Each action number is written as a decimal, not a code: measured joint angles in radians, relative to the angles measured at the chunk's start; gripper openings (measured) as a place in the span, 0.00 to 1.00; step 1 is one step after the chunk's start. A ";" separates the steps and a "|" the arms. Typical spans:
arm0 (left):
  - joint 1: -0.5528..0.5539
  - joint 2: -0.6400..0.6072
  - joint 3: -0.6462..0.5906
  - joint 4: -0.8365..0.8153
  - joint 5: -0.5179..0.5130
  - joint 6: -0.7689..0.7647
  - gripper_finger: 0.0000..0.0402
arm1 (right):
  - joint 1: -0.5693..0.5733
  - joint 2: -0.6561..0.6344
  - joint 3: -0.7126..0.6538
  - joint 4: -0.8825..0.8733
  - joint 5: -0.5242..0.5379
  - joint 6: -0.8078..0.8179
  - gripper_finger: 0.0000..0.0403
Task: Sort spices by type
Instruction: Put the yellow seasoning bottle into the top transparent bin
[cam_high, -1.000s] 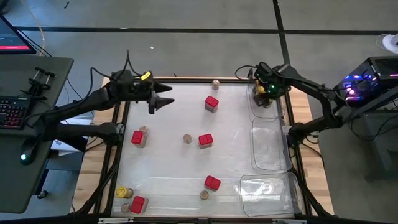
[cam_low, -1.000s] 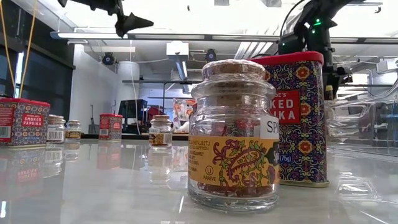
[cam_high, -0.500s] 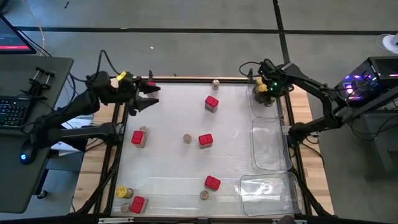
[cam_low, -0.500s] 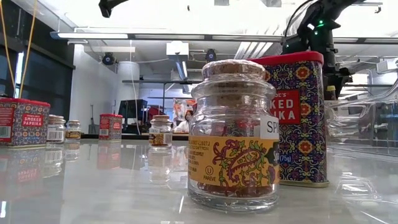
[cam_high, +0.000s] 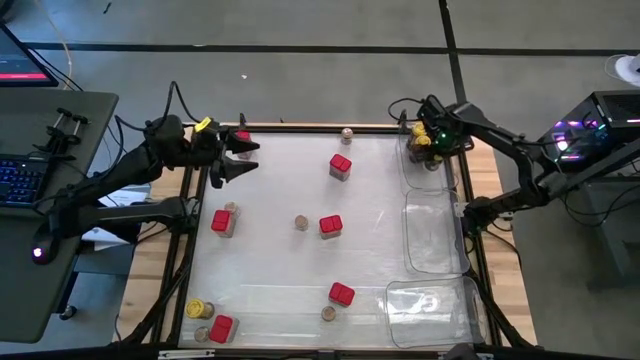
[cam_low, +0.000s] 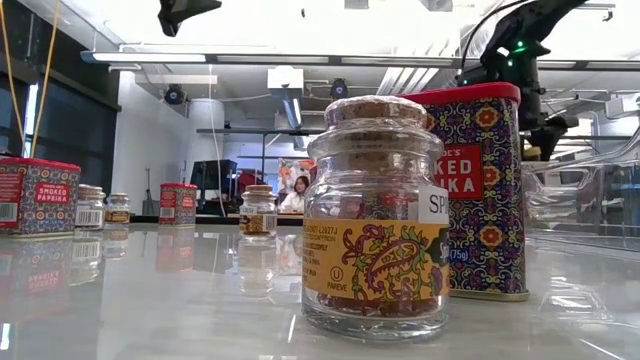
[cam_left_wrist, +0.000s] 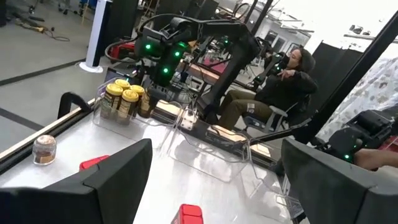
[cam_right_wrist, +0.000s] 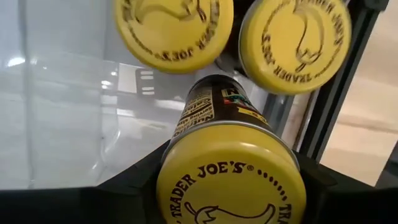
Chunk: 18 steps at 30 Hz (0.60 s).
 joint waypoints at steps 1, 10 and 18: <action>0.000 -0.001 0.000 -0.002 0.000 0.000 0.85 | 0.002 0.000 -0.007 0.006 0.002 0.006 0.56; 0.000 -0.001 0.000 -0.028 0.000 0.021 0.85 | 0.016 0.000 -0.020 0.070 0.027 0.126 0.55; 0.000 -0.001 0.000 -0.053 0.000 0.037 0.85 | 0.016 0.000 -0.020 0.069 0.030 0.150 0.55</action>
